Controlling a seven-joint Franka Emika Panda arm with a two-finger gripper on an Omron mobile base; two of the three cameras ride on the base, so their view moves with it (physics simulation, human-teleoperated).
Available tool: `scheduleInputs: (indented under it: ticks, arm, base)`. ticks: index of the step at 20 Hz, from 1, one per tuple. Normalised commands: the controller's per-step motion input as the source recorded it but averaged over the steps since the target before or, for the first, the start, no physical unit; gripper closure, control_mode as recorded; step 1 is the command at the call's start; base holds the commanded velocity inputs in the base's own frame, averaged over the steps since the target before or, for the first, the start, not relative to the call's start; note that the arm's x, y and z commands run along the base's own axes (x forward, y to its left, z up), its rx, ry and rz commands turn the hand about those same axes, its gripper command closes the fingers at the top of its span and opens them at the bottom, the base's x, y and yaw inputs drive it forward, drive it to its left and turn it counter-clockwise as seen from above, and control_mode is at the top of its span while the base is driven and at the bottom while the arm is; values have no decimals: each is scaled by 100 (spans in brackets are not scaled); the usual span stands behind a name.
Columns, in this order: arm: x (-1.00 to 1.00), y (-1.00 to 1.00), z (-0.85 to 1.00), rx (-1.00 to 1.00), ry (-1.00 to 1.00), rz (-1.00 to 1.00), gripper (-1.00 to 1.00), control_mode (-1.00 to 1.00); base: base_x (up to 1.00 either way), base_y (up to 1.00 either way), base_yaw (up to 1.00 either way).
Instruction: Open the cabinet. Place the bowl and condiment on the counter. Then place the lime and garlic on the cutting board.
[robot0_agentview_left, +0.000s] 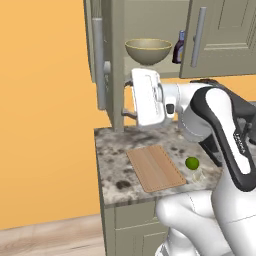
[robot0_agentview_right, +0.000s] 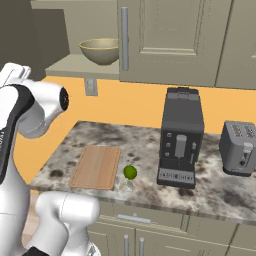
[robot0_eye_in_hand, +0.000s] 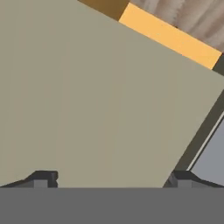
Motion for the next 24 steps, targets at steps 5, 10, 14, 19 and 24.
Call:
scheduleInputs:
  ticks: [5,10,14,19,24]
  arm:
    - [0,86,-15,1,31,16,-100,-100]
    - [-4,28,0,4,27,13,-100,-100]
    - [-36,-24,0,0,8,7,-100,-100]
    - [-38,-65,-12,-2,-7,9,-100,-100]
    - [-14,-62,-6,-1,-31,13,-100,-100]
  base:
    - [0,0,0]
    - [0,0,0]
    - [0,0,0]
    - [0,0,0]
    - [0,0,0]
